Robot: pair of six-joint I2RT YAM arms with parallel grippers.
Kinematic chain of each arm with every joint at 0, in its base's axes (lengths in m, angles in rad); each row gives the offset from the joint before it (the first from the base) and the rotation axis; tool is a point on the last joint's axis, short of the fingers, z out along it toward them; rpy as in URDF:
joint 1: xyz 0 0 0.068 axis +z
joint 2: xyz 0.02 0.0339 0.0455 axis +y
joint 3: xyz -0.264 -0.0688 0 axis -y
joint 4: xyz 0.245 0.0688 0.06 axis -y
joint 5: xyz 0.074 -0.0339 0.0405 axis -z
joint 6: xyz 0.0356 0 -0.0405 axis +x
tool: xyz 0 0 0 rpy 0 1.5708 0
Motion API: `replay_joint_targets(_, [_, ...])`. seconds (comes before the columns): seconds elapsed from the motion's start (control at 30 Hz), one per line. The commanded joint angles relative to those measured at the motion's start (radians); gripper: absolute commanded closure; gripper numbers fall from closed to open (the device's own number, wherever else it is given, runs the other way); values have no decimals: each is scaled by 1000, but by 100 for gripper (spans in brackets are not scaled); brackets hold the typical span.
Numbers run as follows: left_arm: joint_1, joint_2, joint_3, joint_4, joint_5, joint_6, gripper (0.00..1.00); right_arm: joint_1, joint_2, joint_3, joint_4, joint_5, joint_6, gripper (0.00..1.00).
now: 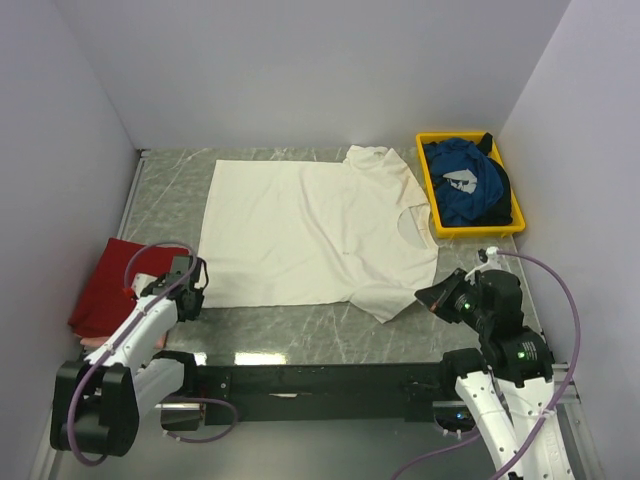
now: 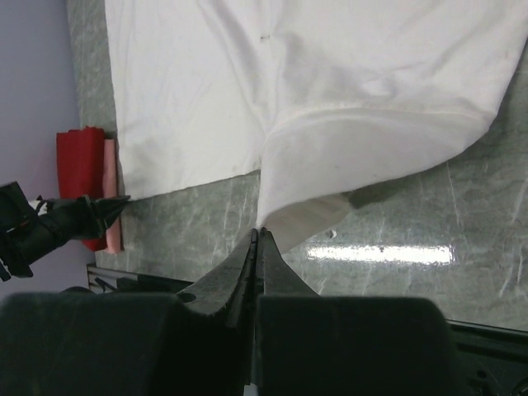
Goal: Fold and stack the t-shirts
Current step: Fold the tshirt
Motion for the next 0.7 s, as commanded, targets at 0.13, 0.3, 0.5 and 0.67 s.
replay_joint_targets(0.13, [-4,26,107,-36,-83,18,99,-3,47,-5,90,13,-32,100])
replay_joint_targets(0.3, [-4,-1,158,-108,-134,32,99,-3,44,-5,83,25,-41,100])
replay_joint_targets(0.5, [-4,-46,157,-160,-161,33,99,-3,-22,-20,-3,34,-58,100])
replay_joint_targets(0.67, [-4,-112,146,-211,-183,28,99,-2,-79,-26,-92,37,-67,100])
